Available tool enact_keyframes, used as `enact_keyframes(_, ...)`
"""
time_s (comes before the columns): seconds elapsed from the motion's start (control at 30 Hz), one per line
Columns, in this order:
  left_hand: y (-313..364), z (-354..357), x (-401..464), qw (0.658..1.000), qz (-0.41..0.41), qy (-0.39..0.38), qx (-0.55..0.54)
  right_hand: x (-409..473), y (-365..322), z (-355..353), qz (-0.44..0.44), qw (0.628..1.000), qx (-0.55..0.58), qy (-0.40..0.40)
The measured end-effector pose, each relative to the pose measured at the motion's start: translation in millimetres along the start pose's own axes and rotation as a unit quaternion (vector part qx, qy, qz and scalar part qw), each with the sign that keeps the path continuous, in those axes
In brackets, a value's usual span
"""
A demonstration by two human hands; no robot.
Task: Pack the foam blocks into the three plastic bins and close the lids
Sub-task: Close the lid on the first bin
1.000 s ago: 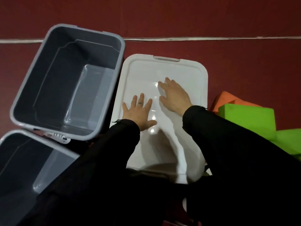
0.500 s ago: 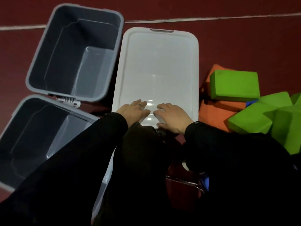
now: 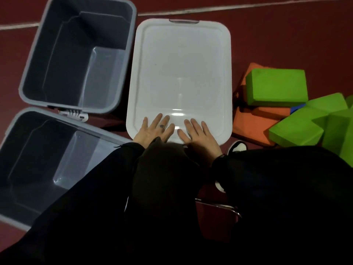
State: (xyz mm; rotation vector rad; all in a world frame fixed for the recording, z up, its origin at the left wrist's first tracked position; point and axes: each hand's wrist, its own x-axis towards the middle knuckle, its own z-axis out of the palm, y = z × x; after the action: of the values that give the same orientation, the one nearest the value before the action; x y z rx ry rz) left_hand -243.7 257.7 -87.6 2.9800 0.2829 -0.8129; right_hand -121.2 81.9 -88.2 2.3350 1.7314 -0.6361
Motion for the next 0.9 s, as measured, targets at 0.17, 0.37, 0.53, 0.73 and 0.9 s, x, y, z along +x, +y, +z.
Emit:
enact_keyframes(0.17,3.1,-2.2,-0.2,0.999,-0.012,-0.012,-0.036,0.6,-6.5,9.8,0.019,0.998,-0.056,-0.007)
enact_keyframes(0.37,0.6,3.6,-3.4,0.999,-0.011,0.001,-0.043,14.9,-6.3,23.3,0.033,0.999,-0.037,-0.013)
enact_keyframes(0.53,-0.1,1.5,-6.9,0.999,-0.004,-0.010,-0.046,10.8,14.7,19.6,-0.044,0.996,-0.073,0.027)
enact_keyframes(0.73,-7.6,-1.3,-7.2,0.997,-0.001,-0.022,-0.069,5.3,37.0,5.2,-0.065,0.997,0.048,-0.006)
enact_keyframes(0.9,-16.2,-7.4,-1.9,0.996,0.015,-0.018,-0.090,13.9,32.6,-19.8,-0.037,0.992,0.071,-0.093)
